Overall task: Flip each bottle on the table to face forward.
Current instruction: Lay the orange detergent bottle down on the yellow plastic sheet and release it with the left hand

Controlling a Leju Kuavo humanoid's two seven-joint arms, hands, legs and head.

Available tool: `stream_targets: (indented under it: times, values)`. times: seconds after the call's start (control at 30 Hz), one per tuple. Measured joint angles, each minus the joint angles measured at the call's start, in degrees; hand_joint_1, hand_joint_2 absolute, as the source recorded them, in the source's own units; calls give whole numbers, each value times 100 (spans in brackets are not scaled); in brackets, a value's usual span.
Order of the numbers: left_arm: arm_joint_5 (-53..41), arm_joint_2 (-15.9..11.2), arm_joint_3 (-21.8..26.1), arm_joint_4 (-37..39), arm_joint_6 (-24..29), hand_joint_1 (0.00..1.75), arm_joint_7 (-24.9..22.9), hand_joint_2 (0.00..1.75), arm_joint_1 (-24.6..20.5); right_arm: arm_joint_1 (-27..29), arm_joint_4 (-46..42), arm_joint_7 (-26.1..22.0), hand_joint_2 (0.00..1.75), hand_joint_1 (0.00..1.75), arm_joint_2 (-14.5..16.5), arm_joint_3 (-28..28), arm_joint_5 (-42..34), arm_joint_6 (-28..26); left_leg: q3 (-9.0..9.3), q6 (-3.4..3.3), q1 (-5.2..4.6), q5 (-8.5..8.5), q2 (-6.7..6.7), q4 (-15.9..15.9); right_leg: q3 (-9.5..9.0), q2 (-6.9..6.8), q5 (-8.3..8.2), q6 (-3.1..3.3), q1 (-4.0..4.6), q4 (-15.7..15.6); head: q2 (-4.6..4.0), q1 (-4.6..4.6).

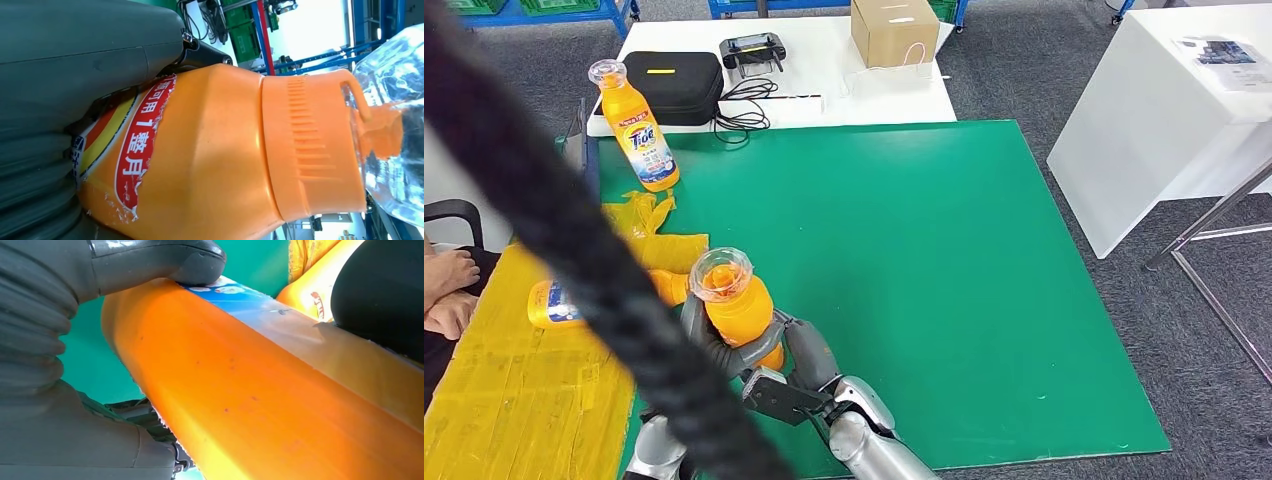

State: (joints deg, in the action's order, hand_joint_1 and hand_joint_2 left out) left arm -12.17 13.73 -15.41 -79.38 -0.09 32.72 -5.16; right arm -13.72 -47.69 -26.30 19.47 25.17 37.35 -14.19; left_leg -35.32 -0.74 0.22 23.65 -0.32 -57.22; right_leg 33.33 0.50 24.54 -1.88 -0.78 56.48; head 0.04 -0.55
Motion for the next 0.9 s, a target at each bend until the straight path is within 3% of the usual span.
stream_targets:
  times: [0.17, 0.2, 0.3, 0.33, 0.67, 0.9]
  values:
    - [0, 0, 0, -1, 1, 175, 0, 175, 1, 0, 2, -5, 175, 165, 0, 1, -1, -6, 0, 0, 0, 0, 0, 0, 0, 0, 0, 0, 0, 0, 0, 0]
    - [0, 0, -1, -1, 1, 175, 0, 175, 1, 1, 2, -10, 175, 147, -1, 1, -3, -13, 0, 0, 0, 0, 0, 0, 0, 0, 0, 0, 0, 0, 0, 0]
    - [-32, 0, -13, -13, 42, 175, 12, 175, 1, 24, -34, -57, 175, 25, -7, 1, -49, -39, 0, 0, 0, 0, 0, 0, 1, 0, 0, 0, 0, 0, 0, 0]
    - [-70, 0, -25, -26, 83, 175, 18, 175, 1, 54, -84, -87, 175, 1, -13, 1, -78, -46, 0, 0, 0, 0, 0, 0, 1, 0, 0, 0, 0, 0, 0, 0]
    - [-1785, -89, -11, -462, 1356, 175, -230, 175, -15, 869, -2055, -254, 175, 0, -237, -204, -547, 50, -4, 0, -1, 2, -1, 0, 5, 0, 0, 0, -1, -1, 0, -1]
    - [-4321, -310, 216, -499, 2802, 175, -934, 175, -157, 1246, -3242, -259, 175, 0, -420, -435, -577, 99, -3, 0, 0, 1, 0, 0, 4, 0, 0, 0, 0, -1, 0, 0]
